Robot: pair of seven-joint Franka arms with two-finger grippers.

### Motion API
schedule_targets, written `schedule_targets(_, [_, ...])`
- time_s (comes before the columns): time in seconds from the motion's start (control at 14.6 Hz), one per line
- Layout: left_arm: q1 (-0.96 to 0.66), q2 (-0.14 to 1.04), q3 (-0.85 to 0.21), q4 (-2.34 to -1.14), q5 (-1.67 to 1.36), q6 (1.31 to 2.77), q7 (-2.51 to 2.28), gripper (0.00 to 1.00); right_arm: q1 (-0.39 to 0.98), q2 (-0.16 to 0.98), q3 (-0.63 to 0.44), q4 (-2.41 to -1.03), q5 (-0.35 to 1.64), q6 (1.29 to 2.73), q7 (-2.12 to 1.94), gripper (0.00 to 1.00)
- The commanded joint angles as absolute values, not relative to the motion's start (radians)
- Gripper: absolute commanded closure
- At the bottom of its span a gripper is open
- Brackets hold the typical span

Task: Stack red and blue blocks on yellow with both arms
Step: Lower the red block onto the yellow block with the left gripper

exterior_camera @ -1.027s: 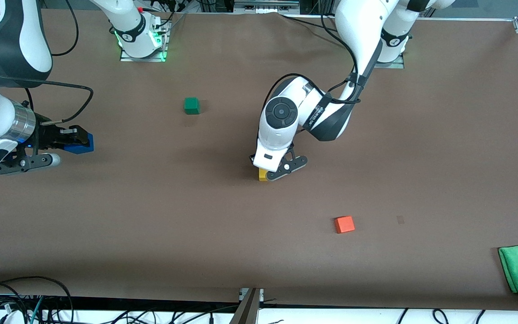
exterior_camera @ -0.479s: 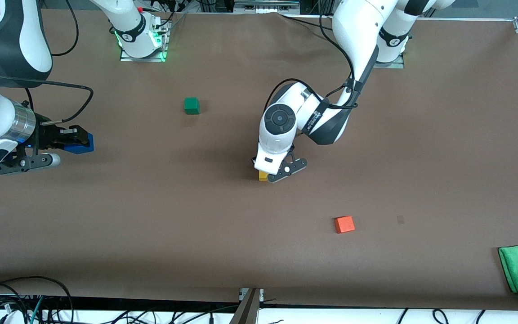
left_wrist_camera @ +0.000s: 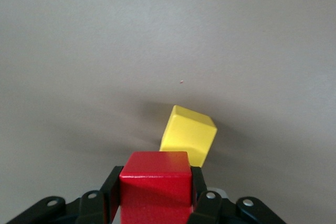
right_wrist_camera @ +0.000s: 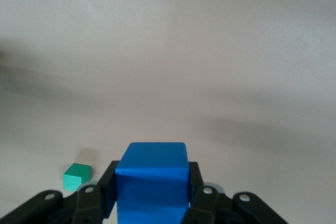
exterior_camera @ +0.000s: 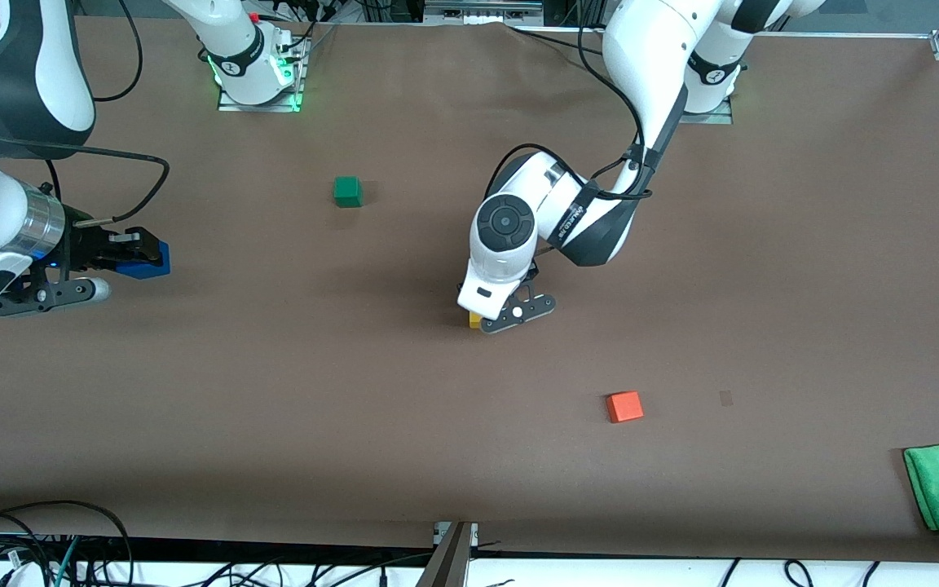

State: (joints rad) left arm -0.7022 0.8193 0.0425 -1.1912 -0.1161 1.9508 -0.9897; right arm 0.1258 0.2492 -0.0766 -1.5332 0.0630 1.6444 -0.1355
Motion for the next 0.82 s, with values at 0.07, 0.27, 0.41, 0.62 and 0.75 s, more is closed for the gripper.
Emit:
schedule_targets(0.07, [-0.710,0.905,0.054,-1.026,-0.095,1.905,-0.965,1.00,0.126,0.255,-0.080,-1.513,0.078,1.632,-0.129,0.66])
schedule_targets(0.27, [-0.707,0.914,0.064,-1.025,-0.095,1.914,-0.962,1.00,0.126,0.256,-0.080,-1.513,0.078,1.632,-0.129,0.66])
schedule_targets(0.41, [-0.707,0.925,0.075,-1.026,-0.095,1.916,-0.951,1.00,0.126,0.255,-0.080,-1.513,0.078,1.631,-0.129,0.66])
schedule_targets(0.62, [-0.710,0.951,0.081,-1.026,-0.089,1.917,-0.951,1.00,0.126,0.255,-0.080,-1.513,0.080,1.631,-0.129,0.66])
schedule_targets(0.75, [-0.712,0.950,0.081,-1.025,-0.089,1.916,-0.954,1.00,0.126,0.255,-0.080,-1.513,0.080,1.631,-0.129,0.66])
